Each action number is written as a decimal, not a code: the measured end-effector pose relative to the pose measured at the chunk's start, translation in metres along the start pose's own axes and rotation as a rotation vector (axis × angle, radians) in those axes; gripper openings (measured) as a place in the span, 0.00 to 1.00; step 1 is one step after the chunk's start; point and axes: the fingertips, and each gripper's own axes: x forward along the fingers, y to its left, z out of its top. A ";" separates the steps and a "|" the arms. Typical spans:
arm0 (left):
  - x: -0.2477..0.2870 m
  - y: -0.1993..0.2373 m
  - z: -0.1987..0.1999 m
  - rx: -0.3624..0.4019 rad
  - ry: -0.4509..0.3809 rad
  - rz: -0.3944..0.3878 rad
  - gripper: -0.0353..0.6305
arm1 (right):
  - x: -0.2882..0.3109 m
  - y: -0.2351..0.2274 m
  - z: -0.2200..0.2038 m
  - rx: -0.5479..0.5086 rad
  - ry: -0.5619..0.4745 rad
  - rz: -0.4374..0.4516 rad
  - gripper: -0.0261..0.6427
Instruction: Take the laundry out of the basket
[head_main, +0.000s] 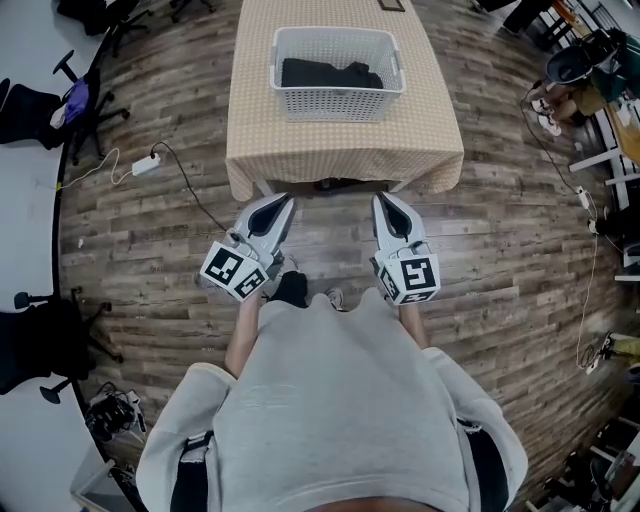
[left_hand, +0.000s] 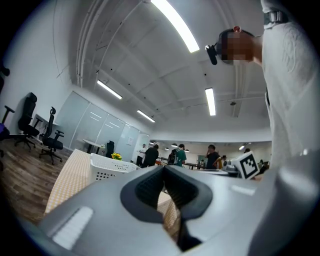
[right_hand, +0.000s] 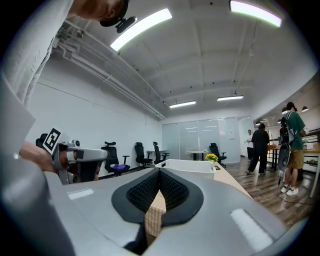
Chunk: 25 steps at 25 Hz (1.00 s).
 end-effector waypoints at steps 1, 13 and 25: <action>0.002 0.010 0.003 -0.001 -0.004 -0.005 0.06 | 0.010 0.002 0.003 -0.006 -0.001 -0.005 0.04; 0.011 0.110 0.043 -0.003 -0.024 -0.098 0.06 | 0.106 0.037 0.029 -0.040 0.011 -0.066 0.04; 0.035 0.151 0.026 -0.049 0.005 -0.128 0.06 | 0.150 0.035 0.010 -0.027 0.062 -0.074 0.04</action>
